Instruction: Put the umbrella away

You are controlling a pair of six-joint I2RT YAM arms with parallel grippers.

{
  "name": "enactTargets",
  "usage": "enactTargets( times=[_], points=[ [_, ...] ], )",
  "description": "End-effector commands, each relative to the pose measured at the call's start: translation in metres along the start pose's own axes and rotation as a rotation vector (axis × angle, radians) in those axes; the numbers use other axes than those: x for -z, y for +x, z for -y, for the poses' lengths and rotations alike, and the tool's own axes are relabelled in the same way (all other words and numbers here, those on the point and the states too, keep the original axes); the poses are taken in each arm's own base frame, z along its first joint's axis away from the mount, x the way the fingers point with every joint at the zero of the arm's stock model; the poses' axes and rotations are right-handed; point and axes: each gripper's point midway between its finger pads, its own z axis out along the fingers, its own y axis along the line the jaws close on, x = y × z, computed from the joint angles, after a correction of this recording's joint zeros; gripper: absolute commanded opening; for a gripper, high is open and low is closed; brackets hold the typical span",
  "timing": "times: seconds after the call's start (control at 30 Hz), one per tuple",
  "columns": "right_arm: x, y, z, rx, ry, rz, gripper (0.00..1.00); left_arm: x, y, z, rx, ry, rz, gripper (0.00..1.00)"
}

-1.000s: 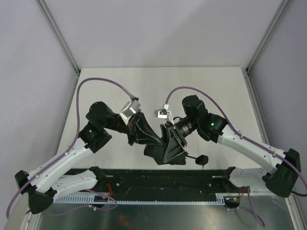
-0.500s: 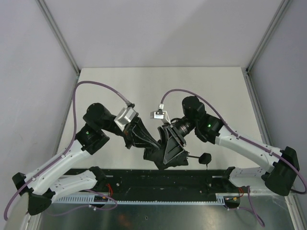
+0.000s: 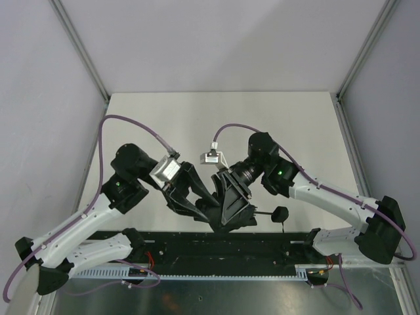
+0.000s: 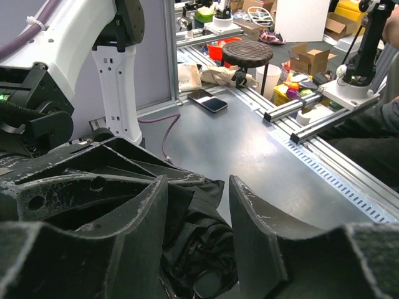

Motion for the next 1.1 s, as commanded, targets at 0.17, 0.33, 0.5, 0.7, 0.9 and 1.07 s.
enactTargets(
  times=[0.17,0.33,0.5,0.7,0.9,1.07],
  points=[
    [0.028,-0.039,0.011,0.279,0.205,0.211,0.0,0.02,-0.011,-0.014,0.121,-0.146,-0.003,0.63],
    [0.054,-0.049,0.049,0.336,0.423,0.295,0.0,0.042,-0.061,-0.033,0.041,-0.359,0.085,0.72],
    [0.082,-0.06,0.076,0.391,0.662,0.378,0.0,0.075,-0.078,-0.066,0.137,-0.628,0.215,0.85],
    [0.123,-0.077,0.095,0.468,0.987,0.488,0.0,0.108,-0.025,-0.128,0.614,-0.889,0.446,0.99],
    [0.133,-0.097,0.093,0.54,1.069,0.574,0.0,0.119,-0.008,-0.151,0.642,-0.967,0.547,0.99],
    [0.125,-0.106,0.086,0.571,1.019,0.598,0.0,0.113,-0.004,-0.165,0.627,-0.979,0.542,0.99]
  ],
)
